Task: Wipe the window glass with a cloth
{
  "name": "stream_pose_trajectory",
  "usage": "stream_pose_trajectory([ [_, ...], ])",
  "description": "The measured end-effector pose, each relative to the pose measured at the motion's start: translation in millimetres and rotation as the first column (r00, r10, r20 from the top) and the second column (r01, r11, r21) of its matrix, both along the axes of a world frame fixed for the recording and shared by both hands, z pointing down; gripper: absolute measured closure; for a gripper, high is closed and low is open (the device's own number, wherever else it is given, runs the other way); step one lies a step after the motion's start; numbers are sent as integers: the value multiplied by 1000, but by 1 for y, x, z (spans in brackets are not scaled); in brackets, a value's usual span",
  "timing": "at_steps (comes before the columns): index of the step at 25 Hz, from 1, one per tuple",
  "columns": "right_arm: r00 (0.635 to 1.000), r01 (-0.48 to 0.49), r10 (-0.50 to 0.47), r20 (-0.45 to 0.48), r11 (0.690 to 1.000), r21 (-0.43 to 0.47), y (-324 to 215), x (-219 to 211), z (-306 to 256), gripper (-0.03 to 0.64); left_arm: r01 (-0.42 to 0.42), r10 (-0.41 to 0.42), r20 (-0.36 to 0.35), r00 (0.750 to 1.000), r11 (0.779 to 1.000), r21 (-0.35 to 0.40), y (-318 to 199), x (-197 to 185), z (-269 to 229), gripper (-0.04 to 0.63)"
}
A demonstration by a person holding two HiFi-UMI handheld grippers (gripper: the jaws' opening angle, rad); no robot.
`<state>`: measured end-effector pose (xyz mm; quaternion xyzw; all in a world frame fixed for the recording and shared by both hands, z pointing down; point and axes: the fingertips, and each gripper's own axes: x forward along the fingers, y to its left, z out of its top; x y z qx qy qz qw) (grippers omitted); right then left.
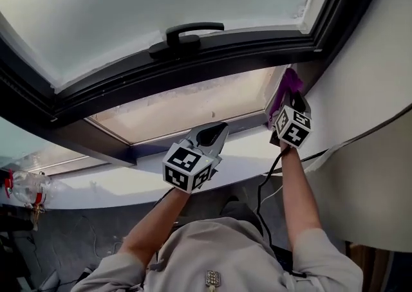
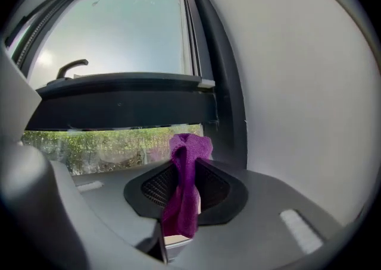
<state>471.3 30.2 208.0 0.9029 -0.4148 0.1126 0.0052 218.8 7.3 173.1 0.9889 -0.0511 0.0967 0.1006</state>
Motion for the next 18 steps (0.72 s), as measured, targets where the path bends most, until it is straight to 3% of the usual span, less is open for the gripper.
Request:
stream_pose_trajectory([
  [9, 995, -79, 74, 68, 994, 74, -49, 62, 31, 508, 104, -106, 93, 990, 994, 20, 6, 38, 29, 594],
  [12, 995, -92, 88, 41, 990, 107, -60, 76, 28, 508, 133, -135, 104, 985, 991, 26, 3, 42, 34, 594],
  [14, 998, -68, 66, 17, 989, 133, -69, 78, 24, 509, 158, -160, 112, 981, 987, 29, 0, 37, 38, 594],
  [18, 994, 100, -91, -60, 980, 171, -92, 53, 15, 512, 239, -239, 137, 961, 971, 13, -15, 15, 50, 595],
])
